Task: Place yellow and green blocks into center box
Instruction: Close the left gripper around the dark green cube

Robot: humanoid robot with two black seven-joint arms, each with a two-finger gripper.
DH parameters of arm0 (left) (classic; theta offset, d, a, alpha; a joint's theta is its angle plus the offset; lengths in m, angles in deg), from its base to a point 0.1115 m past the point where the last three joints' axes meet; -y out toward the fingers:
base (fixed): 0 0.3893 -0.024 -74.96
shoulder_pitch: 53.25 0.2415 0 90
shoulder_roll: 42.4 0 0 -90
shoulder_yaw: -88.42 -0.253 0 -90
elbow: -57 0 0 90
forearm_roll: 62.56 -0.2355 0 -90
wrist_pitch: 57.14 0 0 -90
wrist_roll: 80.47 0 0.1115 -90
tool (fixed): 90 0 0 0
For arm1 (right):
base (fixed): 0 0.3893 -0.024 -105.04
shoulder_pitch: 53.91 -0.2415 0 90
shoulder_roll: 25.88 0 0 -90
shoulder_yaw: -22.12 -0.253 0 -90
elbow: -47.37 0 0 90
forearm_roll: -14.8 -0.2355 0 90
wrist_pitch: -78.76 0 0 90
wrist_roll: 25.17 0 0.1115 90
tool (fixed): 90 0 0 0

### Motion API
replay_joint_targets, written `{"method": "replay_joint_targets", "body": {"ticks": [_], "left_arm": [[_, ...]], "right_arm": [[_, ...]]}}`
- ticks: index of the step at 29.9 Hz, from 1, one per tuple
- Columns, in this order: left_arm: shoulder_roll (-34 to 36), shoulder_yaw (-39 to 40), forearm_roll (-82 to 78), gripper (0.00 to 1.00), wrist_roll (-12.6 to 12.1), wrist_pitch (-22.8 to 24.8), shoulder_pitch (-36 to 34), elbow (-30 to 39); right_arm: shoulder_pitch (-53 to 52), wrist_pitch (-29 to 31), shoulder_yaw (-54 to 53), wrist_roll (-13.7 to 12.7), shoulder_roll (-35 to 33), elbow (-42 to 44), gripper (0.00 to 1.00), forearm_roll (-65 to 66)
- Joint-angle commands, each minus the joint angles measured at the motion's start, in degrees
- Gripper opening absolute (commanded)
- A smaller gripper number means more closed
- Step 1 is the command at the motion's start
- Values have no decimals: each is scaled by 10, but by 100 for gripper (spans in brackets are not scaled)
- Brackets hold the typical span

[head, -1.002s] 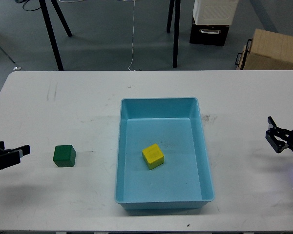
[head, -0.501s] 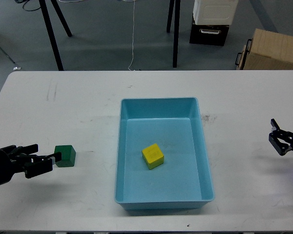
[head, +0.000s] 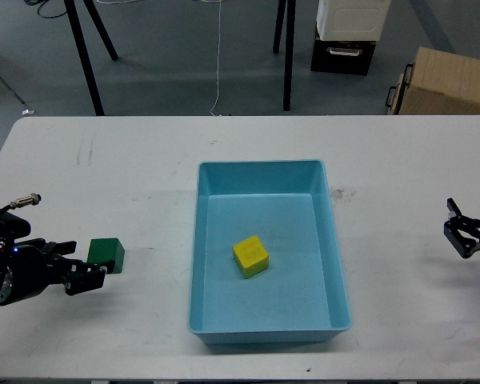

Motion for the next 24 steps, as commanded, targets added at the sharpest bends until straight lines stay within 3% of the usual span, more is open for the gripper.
{"method": "replay_joint_targets", "body": {"ticks": [1, 24], "left_arm": [[1, 0, 0, 100, -3, 6, -3, -3], [-29, -1, -1, 100, -5, 59, -14, -26]], "right_arm": [[0, 0, 0, 0, -1, -1, 100, 0], [10, 0, -2, 0, -5, 0, 100, 0]]}}
